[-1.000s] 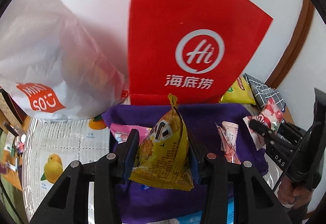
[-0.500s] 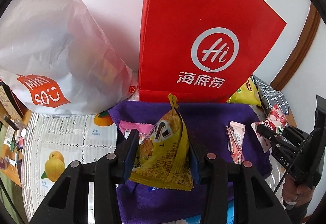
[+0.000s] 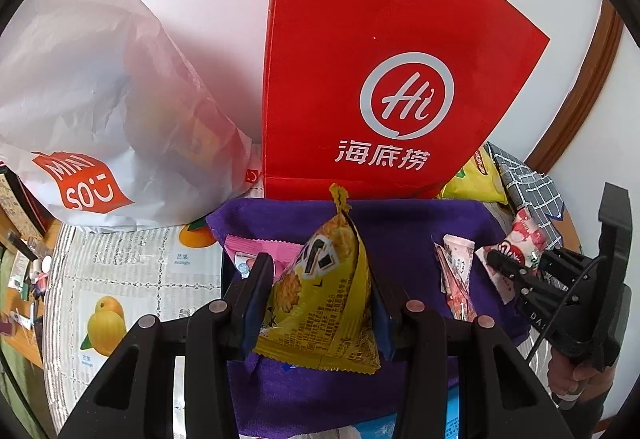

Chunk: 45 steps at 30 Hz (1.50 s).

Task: Organize snacks
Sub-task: 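Carry the yellow chip bag and white-and-red packet over the towel with both grippers, then open the right gripper on the towel while the left gripper releases the yellow chip bag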

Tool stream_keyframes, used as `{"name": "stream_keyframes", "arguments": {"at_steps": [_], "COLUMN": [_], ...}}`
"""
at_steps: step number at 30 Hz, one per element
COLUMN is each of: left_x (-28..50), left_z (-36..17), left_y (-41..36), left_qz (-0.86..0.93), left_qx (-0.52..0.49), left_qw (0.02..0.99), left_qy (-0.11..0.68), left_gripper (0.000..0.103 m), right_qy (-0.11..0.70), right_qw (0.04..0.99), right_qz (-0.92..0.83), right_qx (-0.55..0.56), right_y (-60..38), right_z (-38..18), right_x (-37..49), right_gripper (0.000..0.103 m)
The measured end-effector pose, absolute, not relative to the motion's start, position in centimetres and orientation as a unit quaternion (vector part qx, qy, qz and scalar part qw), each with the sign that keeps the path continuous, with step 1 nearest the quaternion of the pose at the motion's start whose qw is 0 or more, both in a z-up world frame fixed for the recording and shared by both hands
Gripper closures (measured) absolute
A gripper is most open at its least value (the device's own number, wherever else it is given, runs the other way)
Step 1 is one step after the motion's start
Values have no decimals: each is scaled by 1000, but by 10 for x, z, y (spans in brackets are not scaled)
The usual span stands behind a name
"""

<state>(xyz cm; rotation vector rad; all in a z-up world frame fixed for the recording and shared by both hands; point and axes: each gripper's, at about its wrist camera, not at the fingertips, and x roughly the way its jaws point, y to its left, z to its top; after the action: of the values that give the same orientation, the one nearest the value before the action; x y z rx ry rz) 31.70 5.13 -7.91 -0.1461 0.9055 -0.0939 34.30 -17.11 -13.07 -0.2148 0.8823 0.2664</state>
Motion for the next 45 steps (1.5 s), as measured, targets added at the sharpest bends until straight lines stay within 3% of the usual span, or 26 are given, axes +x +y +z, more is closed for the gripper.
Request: {"name": "stream_keyframes", "arguments": {"at_steps": [29, 33, 37, 45], "left_x": [324, 328, 332, 334], "left_z": [-92, -100, -107, -113], "left_y": [47, 43, 41, 40], "left_qz": [-57, -58, -52, -47], "left_qx": [-74, -70, -62, -58], "left_qw": [878, 869, 861, 852], "left_qy": [470, 486, 502, 519], "left_gripper": [61, 61, 61, 60], "right_qy": [460, 445, 419, 394], "right_qw": [865, 874, 889, 901], "right_qz": [140, 133, 131, 128], "right_qx": [-143, -139, -127, -129], "right_y": [-153, -158, -162, -160], "right_z": [-149, -134, -116, -98], "right_x": [344, 340, 334, 322], "right_gripper": [77, 72, 58, 55]}}
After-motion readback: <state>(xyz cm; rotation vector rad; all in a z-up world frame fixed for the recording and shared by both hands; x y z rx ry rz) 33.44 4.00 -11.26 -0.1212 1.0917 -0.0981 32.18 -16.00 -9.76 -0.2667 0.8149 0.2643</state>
